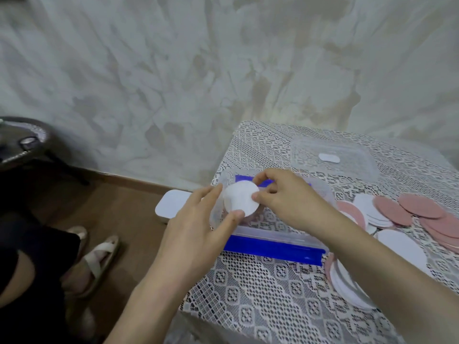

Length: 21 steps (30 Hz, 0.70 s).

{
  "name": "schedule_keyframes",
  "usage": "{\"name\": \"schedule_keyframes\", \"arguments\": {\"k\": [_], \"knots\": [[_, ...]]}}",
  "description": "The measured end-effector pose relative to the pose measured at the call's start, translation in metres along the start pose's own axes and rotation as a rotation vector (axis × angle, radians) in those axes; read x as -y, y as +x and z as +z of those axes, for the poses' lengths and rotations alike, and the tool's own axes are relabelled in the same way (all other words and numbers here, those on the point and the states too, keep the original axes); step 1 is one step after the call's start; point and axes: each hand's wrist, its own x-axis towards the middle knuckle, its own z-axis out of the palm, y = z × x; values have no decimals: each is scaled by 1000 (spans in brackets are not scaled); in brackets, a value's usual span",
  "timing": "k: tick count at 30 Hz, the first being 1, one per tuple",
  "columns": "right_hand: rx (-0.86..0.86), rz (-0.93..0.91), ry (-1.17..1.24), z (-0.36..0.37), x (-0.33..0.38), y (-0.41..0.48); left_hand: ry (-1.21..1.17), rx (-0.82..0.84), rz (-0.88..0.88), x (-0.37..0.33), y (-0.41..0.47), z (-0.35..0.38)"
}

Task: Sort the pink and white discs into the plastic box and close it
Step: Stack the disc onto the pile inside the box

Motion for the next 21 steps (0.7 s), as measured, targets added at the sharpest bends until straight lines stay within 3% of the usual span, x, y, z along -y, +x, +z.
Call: {"name": "schedule_keyframes", "arguments": {"k": [4, 12, 21], "knots": [[23, -9, -255, 8, -2, 2, -15, 15, 11, 2, 4, 3], [150, -82, -545, 3, 7, -2, -61, -26, 40, 10, 5, 9], [116, -168, -465, 4, -7, 14, -92, -42, 14, 9, 0, 8]]}}
